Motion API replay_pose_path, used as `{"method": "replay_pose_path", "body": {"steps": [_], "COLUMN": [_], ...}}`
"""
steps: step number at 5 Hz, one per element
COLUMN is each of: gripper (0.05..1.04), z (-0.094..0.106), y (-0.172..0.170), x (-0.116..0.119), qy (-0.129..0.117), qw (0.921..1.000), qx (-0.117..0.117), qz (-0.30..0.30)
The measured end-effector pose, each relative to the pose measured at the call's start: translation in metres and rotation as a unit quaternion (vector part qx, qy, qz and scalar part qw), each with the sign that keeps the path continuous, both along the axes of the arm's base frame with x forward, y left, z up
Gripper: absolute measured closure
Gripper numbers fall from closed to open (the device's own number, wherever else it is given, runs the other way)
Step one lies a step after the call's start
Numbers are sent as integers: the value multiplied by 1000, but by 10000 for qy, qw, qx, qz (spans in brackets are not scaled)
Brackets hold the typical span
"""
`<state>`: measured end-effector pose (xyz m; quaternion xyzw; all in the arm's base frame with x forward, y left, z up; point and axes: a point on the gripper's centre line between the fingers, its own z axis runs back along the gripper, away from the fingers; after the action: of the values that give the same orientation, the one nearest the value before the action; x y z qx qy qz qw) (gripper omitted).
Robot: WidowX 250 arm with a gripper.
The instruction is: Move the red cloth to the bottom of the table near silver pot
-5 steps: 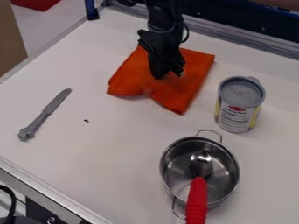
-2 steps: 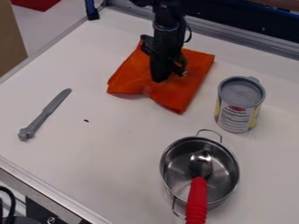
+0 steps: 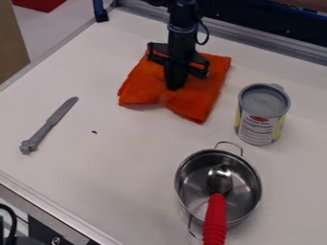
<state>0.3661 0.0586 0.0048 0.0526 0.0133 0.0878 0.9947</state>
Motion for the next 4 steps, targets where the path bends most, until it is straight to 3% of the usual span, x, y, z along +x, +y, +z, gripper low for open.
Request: {"method": "replay_pose_path", "body": {"steps": [1, 2, 3, 4], "gripper": [1031, 1031, 1031, 1031], "z": [2, 1, 1, 0], "y": [4, 7, 3, -4], "x": [-24, -34, -54, -66], "qy": [105, 284, 468, 328], "qw": [9969, 9870, 9635, 9357], "qx": [-139, -348, -692, -872], "qz": [772, 1541, 2542, 3404]}}
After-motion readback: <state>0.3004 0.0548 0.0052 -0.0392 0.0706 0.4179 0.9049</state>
